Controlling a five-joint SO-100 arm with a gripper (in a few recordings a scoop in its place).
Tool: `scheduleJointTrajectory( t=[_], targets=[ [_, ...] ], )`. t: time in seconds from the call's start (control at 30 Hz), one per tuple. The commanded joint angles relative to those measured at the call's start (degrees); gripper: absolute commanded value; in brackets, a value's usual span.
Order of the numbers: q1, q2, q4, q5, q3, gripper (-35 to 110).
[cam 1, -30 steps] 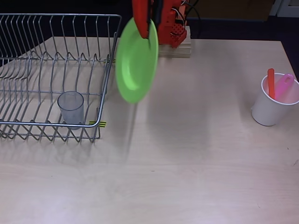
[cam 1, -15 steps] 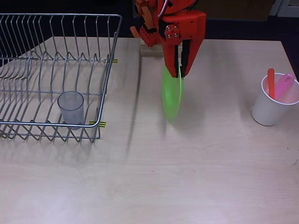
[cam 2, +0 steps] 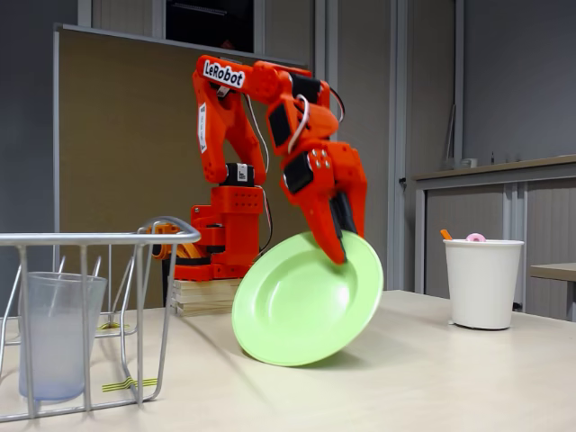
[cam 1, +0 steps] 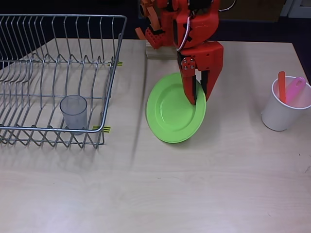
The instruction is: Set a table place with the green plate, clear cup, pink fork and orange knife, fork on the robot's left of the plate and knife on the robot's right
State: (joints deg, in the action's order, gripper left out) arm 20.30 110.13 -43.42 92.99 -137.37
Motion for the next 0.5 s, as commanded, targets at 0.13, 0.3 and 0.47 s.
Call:
scheduleJointTrajectory(
  t=[0.13, 0.3, 0.47],
  targets=[
    [7.3, -5.9, 5.4, 12.8, -3.3, 14],
    [7.5, -8.4, 9.7, 12.9, -4.6, 22],
    [7.6, -9.9, 11.8, 11.5, -4.3, 27]
  ],
)
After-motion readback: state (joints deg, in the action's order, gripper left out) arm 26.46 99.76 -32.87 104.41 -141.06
